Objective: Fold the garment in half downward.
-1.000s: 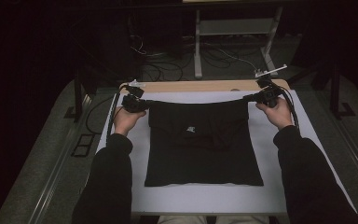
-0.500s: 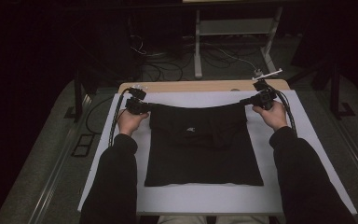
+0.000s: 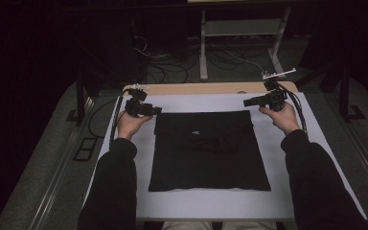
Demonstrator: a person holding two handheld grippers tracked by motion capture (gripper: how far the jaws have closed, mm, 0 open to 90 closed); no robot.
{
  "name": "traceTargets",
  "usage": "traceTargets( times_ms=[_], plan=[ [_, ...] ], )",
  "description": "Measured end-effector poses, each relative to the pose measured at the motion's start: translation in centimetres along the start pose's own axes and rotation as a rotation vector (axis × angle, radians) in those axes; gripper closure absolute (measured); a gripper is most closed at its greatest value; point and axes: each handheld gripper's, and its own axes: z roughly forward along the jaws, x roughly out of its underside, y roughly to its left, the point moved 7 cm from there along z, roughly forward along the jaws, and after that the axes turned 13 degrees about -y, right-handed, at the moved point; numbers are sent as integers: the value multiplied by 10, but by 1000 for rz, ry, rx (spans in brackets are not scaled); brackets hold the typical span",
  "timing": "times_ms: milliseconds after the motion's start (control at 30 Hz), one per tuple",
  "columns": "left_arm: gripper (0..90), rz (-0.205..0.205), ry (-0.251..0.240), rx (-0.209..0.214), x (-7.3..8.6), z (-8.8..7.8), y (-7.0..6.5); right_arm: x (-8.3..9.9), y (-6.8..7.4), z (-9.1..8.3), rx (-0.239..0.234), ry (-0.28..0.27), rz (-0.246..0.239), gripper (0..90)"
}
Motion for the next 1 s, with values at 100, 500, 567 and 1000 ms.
traceTargets(
  times_ms=[100,500,567,1000],
  plan=[
    [347,-6,-6,31,-3,-3,-6,-1,6,1,-12,-8,-26,367],
    [74,-107,-38,164,-6,-1,-20,-2,33,5,-70,-8,-48,143],
    [0,-109,-20,174,-4,2,-23,-2,35,4,-73,-7,-45,132],
    [0,-42,-66,244,-9,8,-48,0,48,5,-109,-6,-66,0]
  ],
)
